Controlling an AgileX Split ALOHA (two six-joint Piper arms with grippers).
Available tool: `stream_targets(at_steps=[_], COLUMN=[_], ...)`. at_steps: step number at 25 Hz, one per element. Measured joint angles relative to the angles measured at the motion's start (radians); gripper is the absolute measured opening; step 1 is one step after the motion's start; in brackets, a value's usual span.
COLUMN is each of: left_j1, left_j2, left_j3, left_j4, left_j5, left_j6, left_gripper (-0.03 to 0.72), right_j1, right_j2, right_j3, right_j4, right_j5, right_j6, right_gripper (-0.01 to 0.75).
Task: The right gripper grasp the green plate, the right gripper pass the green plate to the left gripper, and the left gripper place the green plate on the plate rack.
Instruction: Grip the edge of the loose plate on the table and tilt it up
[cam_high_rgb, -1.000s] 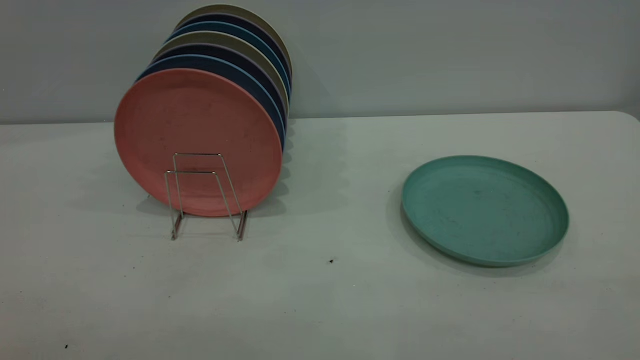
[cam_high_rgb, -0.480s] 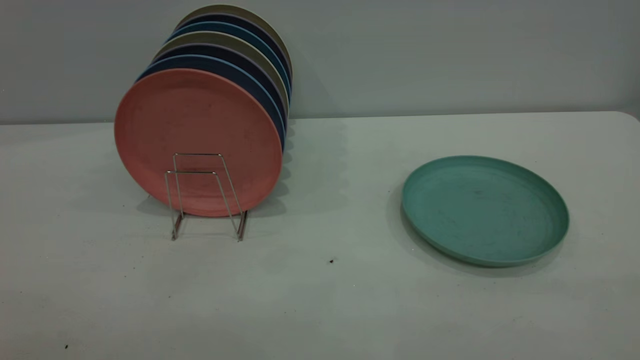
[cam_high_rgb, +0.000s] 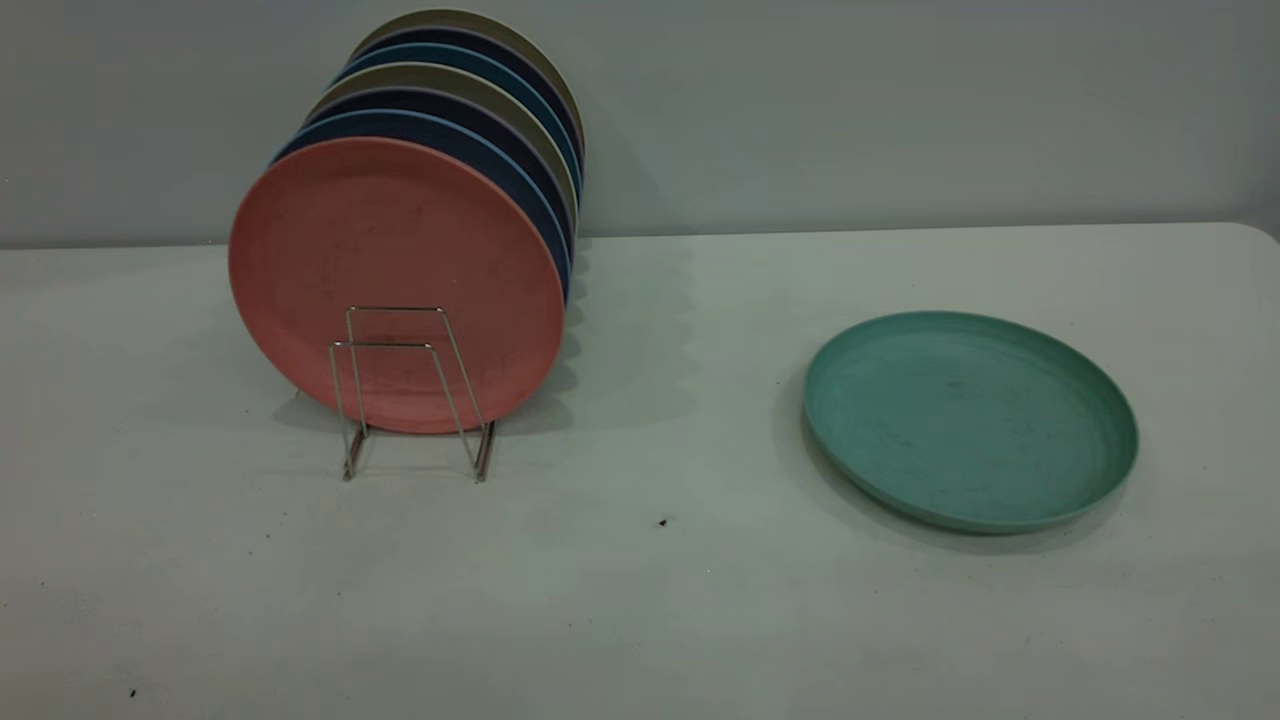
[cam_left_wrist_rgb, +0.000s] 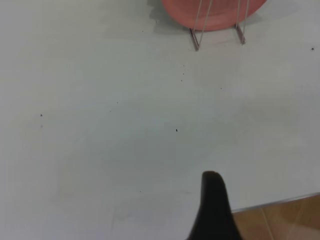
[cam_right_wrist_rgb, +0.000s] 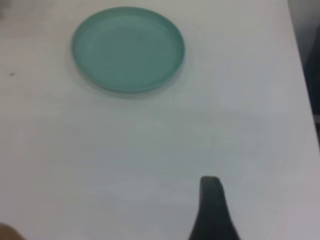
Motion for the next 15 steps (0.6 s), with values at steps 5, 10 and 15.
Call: stream_targets(at_steps=[5, 10, 15], left_j1=[0.0, 0.0, 0.0], left_j2=[0.0, 0.078, 0.289], left_j3=[-0.013, -0.016, -0.016], left_j4=[0.0, 0.002, -0.008], left_j5=[-0.102, -0.312, -0.486], left_j6=[-0.007, -0.086, -0.103], left_gripper=[0.575, 0.575, 0.575], right_j1=[0.002, 0.002, 0.002], right_j2=[0.021, 0.227, 0.527], right_j3=[-0.014, -0.02, -0.021], right_j4=[0.065, 0.089, 0.186], right_j5=[-0.131, -0.415, -0.566], right_j6=[-0.036, -0.064, -0.133], right_gripper=[0.552, 0.529, 0.519])
